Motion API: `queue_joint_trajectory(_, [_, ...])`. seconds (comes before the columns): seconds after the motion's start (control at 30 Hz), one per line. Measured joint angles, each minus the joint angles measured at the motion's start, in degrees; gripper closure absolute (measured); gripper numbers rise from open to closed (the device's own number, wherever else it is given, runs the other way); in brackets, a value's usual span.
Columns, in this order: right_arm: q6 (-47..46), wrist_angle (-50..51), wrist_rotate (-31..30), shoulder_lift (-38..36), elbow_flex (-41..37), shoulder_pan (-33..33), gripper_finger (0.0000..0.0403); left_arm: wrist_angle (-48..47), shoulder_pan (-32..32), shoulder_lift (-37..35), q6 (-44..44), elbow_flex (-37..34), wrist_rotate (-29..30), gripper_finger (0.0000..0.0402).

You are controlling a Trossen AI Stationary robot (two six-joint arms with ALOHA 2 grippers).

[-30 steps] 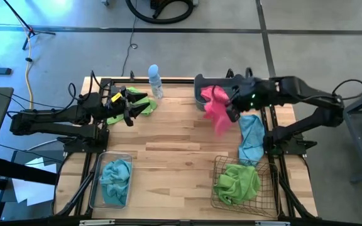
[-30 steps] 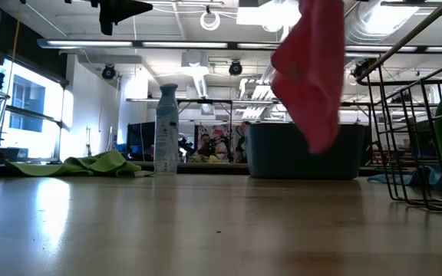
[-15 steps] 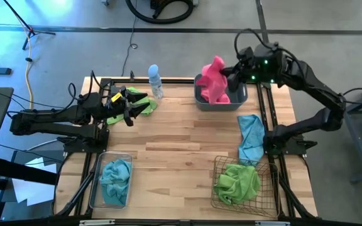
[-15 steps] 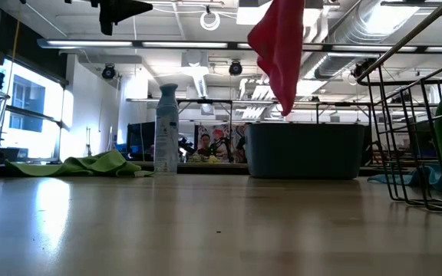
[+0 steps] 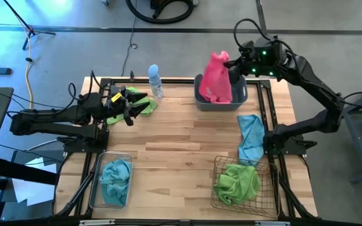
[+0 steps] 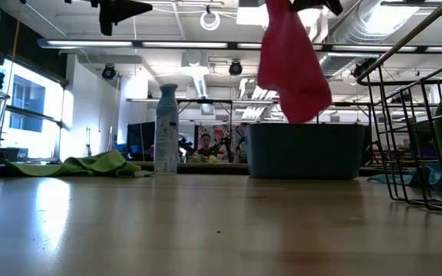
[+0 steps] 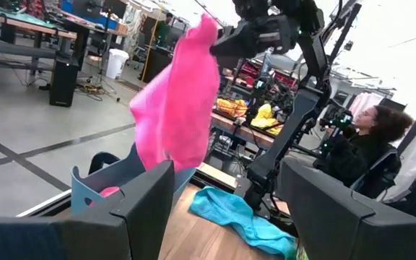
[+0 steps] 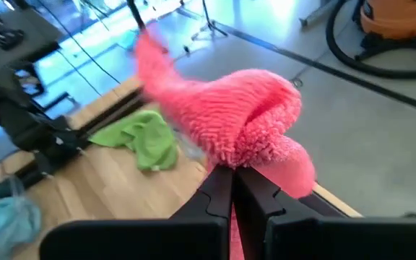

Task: Sort microfiber towel by color & place in baskets
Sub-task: Put the pink microfiber towel into the gray bin

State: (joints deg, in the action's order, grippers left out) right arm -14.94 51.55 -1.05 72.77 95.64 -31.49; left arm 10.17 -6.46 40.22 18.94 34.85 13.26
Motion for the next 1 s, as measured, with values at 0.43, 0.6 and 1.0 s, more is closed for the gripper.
queue_joint_trajectory(0.43, [0.98, -6.70, 0.67, -0.13, -7.68, -7.29, 0.0403, 0.42, -0.02, -0.01, 0.47, 0.00, 1.04, 0.0159])
queue_joint_trajectory(0.6, [-0.02, -5.87, 0.71, -0.15, -10.66, -8.31, 0.0403, 0.42, 0.00, 0.00, 0.98, 0.00, 1.04, 0.0159])
queue_joint_trajectory(1.0, [-2.99, -6.46, -3.22, -4.42, -23.83, -9.23, 0.0403, 0.44, -0.02, -0.02, 1.07, 0.00, 2.16, 0.0159])
